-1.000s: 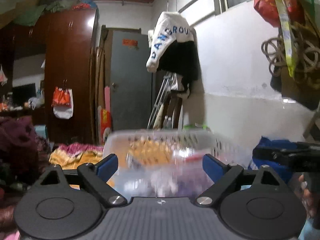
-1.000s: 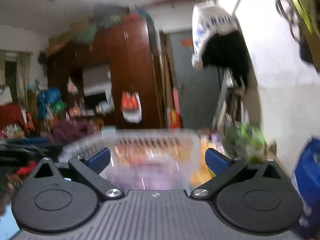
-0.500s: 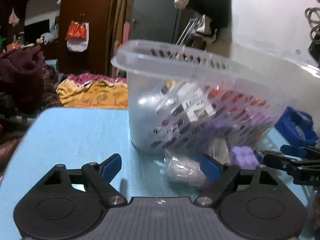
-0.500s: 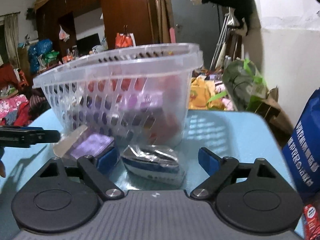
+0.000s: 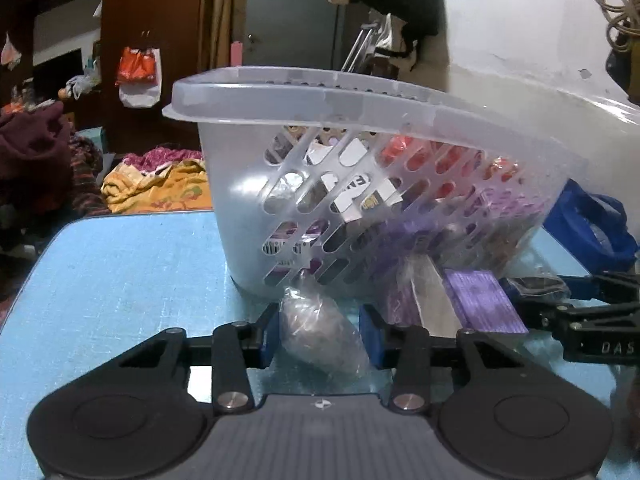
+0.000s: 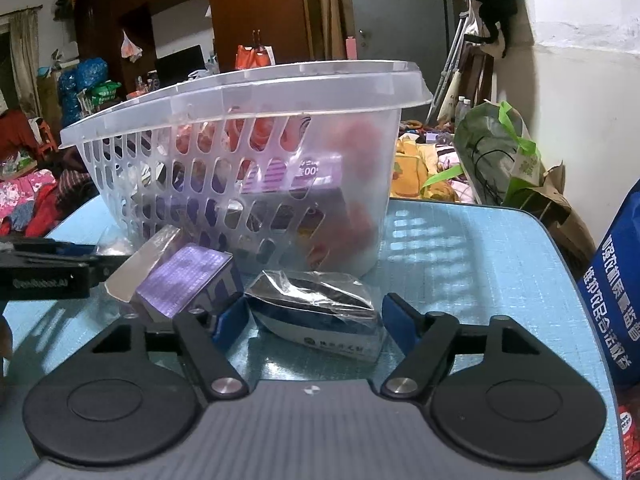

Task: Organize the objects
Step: 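Grasp a clear plastic bag with the left tool while the right tool grasps a blue-white wrapped box, then carry both items over the white basket and release them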

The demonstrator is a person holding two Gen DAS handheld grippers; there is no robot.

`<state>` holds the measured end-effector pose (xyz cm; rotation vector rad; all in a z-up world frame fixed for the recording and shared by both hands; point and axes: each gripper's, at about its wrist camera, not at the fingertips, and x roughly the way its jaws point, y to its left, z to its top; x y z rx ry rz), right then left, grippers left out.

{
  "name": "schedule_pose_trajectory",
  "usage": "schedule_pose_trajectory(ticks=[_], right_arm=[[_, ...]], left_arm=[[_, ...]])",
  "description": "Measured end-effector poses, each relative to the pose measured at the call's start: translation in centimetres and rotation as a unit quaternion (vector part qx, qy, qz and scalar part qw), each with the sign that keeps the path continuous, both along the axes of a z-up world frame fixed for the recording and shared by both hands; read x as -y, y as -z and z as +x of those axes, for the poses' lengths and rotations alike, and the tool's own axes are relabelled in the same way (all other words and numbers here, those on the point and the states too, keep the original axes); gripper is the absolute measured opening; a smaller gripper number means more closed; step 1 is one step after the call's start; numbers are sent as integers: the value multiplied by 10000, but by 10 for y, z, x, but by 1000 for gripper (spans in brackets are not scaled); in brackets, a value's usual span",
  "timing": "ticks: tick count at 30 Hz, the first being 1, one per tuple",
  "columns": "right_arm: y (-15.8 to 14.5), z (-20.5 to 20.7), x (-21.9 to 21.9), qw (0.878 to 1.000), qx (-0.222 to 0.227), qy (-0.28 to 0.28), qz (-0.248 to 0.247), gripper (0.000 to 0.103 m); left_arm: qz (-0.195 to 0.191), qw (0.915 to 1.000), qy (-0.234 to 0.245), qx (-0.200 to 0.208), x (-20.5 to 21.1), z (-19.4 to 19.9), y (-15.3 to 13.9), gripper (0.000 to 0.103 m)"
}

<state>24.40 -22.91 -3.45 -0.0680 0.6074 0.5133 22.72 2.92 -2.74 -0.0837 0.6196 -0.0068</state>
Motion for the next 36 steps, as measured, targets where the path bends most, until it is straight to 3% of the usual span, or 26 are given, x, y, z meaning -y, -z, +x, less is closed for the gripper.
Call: schedule_pose_trajectory(ticks=[6,11,17,24,27,30,33,36], right_arm=[[-4,-6,7,9996,206,115,149,75],[-8,-15,9,9987,446,143,217,75],[-10,-17,8,9979,574,132,283,74],[-20,-42,21,9910,1098,198,735,74],[-38,-71,32,9826,1519,158,1058,74],[-68,-93,37,9705,2093,88,1195,74],[-105,-74,23,9657,2378,-50,1038,74],[-131,-27,1,9706,2241,-153,861,74]], left_arm=[[95,9978,-115,640,-3,-26,-9,46],[-120,9954,-115,941,-8,-35,-16,46],[-24,9907,-231,1343,-7,-47,-24,46],[-63,9840,-89,1778,-6,-62,-32,46],[-460,9771,122,2075,-11,-80,-41,46],[-426,9721,205,2297,-9,-82,-69,46],[-161,9727,47,2313,-3,-56,-106,47],[-134,9771,91,2123,-3,-13,-131,47]])
